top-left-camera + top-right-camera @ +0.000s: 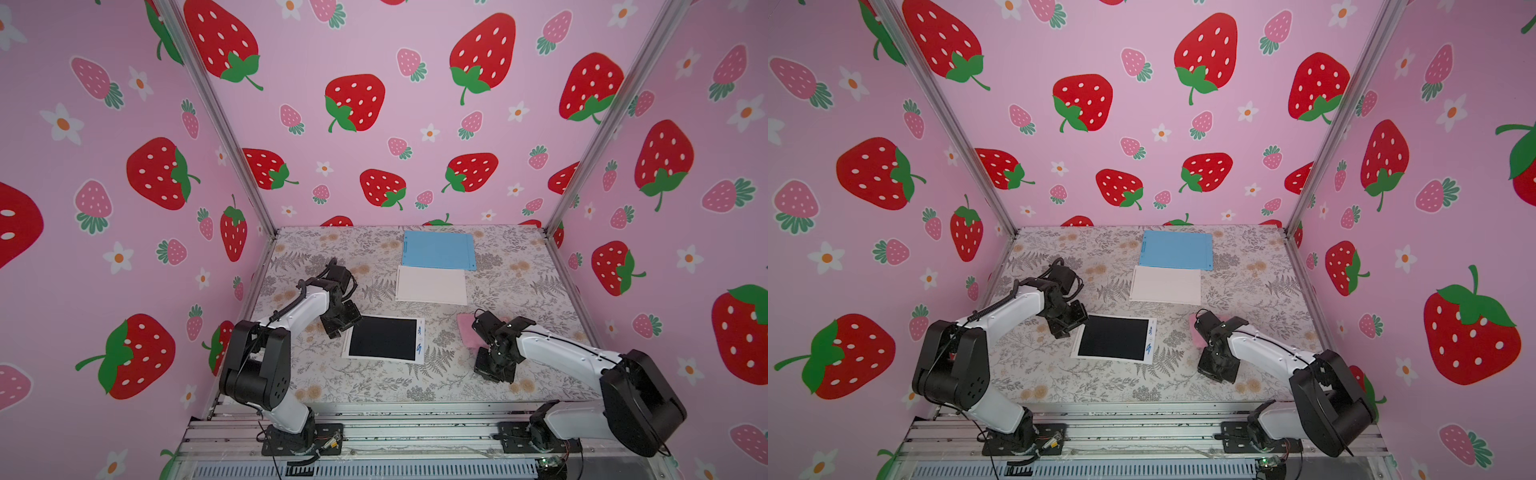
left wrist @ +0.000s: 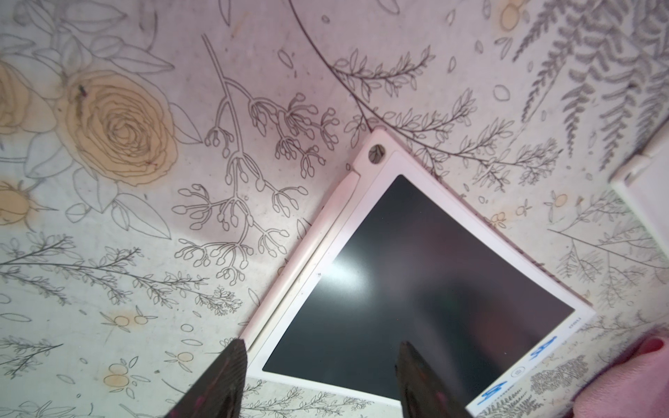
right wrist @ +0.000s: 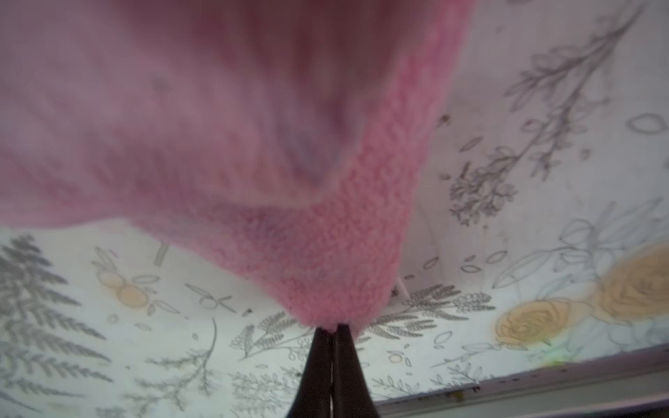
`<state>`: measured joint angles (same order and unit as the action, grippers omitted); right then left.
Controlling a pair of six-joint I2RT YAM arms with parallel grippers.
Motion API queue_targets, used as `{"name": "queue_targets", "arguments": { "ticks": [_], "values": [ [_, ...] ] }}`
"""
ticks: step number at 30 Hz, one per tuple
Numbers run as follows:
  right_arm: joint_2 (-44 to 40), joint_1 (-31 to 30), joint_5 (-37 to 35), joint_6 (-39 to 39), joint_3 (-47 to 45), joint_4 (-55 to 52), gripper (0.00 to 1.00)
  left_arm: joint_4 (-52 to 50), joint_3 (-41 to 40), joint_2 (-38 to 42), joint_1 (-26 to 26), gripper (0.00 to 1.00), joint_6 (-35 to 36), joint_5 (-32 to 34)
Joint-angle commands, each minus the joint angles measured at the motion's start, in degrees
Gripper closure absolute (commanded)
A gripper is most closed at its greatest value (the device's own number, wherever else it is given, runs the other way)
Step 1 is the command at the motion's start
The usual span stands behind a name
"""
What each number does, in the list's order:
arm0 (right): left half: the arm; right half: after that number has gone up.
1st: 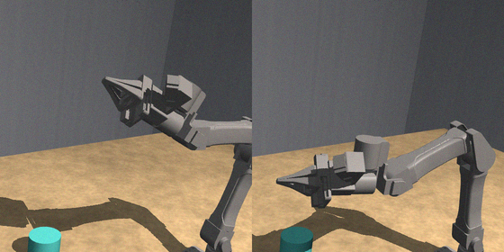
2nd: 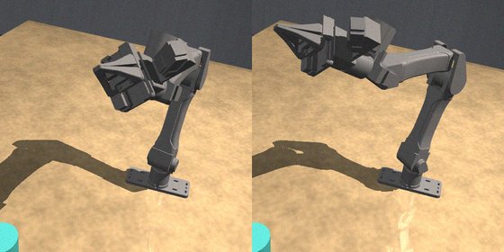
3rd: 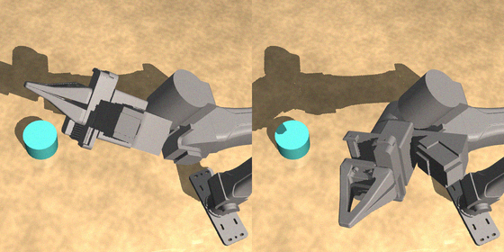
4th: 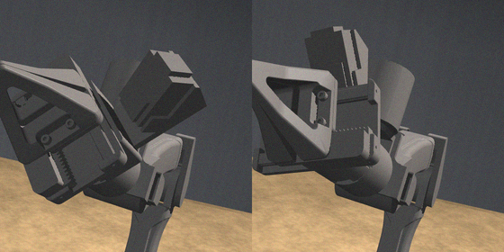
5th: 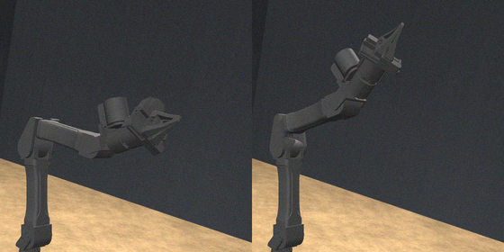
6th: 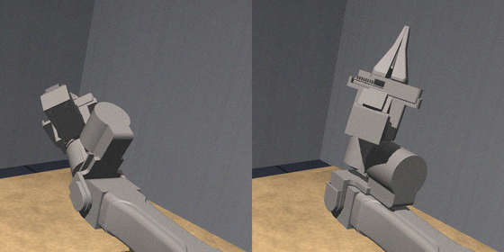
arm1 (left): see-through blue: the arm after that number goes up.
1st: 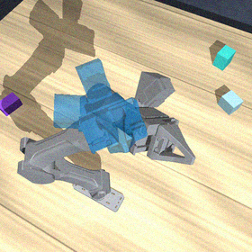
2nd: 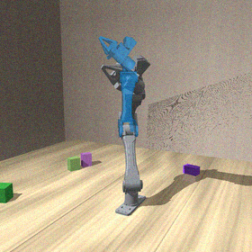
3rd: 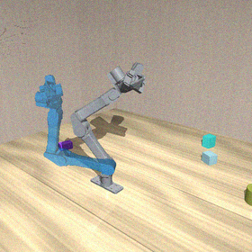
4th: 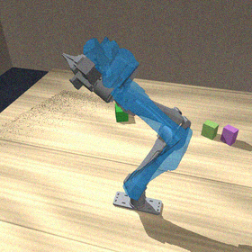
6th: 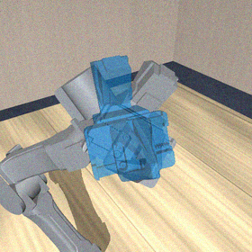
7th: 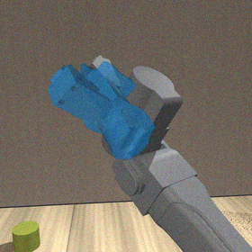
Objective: Wipe the drawing tablet
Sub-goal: Pick up the cleaning item at the center of the board.
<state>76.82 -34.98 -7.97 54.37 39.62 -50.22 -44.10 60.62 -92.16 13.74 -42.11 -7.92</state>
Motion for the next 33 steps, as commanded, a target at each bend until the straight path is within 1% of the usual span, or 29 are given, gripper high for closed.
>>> {"name": "queue_targets", "arguments": {
  "ticks": [1,5,8,10,14,16,20,23,25,28,30,31,32,33],
  "values": [
    [-4.5,-1.7,-5.4,-1.8,4.2,-4.1,1.00,-2.3,1.2,1.7,0.2,0.34,1.2,1.1],
    [-11.8,-2.0,-10.3,-0.2,7.6,-12.3,1.00,-1.5,0.0,2.7,0.2,0.34,0.4,0.6],
    [-13.5,-0.6,-13.7,-2.0,10.5,-11.4,1.00,-0.8,-0.6,2.8,0.3,0.34,-0.2,0.4],
    [-11.4,1.8,-14.1,-4.6,12.1,-8.3,1.00,-0.4,-0.6,2.8,0.4,0.34,-0.5,0.5],
    [-3.6,7.4,-13.4,-10.6,15.2,1.4,1.00,-0.6,-0.1,2.5,0.7,0.35,-0.5,0.4],
    [0.2,9.8,-12.9,-12.9,16.8,5.0,1.00,-0.6,-0.2,2.9,0.8,0.35,-0.7,0.5],
    [8.0,13.4,-14.2,-15.9,17.9,13.1,1.00,-0.4,-1.2,3.5,0.9,0.35,-1.1,0.4],
    [11.7,14.5,-15.0,-16.8,17.2,18.3,1.00,-0.2,-2.0,4.1,1.0,0.35,-1.1,0.4],
    [13.4,14.5,-13.0,-17.0,16.7,20.4,1.00,-0.2,-2.6,4.5,1.0,0.35,-1.0,0.4],
    [15.6,14.3,-9.8,-14.9,16.4,18.3,1.00,-0.3,-3.1,4.9,1.0,0.35,-0.7,0.4],
    [14.7,14.2,-9.1,-12.7,14.7,16.9,1.00,-0.4,-3.1,4.9,1.0,0.35,-0.5,0.5],
    [14.0,14.2,-8.5,-12.1,14.0,15.8,0.93,-0.5,-3.1,4.9,1.0,0.35,-0.4,0.4],
    [13.4,14.1,-8.6,-11.7,13.8,14.4,0.80,-0.5,-2.9,4.8,1.0,0.35,-0.3,-1.2],
    [12.9,14.0,-8.9,-11.5,13.8,13.4,0.70,-0.5,-2.8,4.7,1.0,0.36,-0.2,-1.2]
  ]
}}
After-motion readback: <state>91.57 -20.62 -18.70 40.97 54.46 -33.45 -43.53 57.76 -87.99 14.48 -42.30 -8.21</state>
